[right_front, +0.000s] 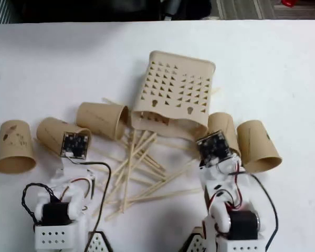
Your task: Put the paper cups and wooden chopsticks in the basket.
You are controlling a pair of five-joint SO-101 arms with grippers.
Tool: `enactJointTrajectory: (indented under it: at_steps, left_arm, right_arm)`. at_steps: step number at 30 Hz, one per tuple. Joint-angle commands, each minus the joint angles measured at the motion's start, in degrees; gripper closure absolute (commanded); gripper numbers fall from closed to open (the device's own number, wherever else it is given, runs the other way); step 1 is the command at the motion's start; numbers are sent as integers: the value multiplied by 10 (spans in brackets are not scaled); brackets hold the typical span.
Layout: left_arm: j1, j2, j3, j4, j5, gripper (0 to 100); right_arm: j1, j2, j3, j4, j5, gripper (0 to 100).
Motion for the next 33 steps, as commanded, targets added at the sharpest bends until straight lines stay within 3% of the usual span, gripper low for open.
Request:
enactJointTrajectory:
  at_steps: [1, 6, 10, 17, 23, 29, 33]
  left_arm:
    - [-7, 3, -2, 3, -1, 975]
    - [-6, 3, -2, 3, -1, 975]
    - [-6, 3, -2, 3, -1, 975]
    - [-7, 3, -2, 3, -1, 975]
    - [-7, 3, -2, 3, -1, 975]
    - [-7, 3, -2, 3, -1, 975]
    - [-7, 3, -2, 3, -1, 975]
  right_arm:
    - [0, 0, -82, -11, 55, 925]
    - [-19, 97, -155, -16, 85, 804]
    - [-57, 269, -249, -13, 95, 780]
    - [-93, 549, -382, -13, 95, 656]
    - [-129, 676, -432, -25, 95, 646]
    - [-111, 760, -432, -133, 96, 646]
    - [-87, 815, -432, -189, 164, 647]
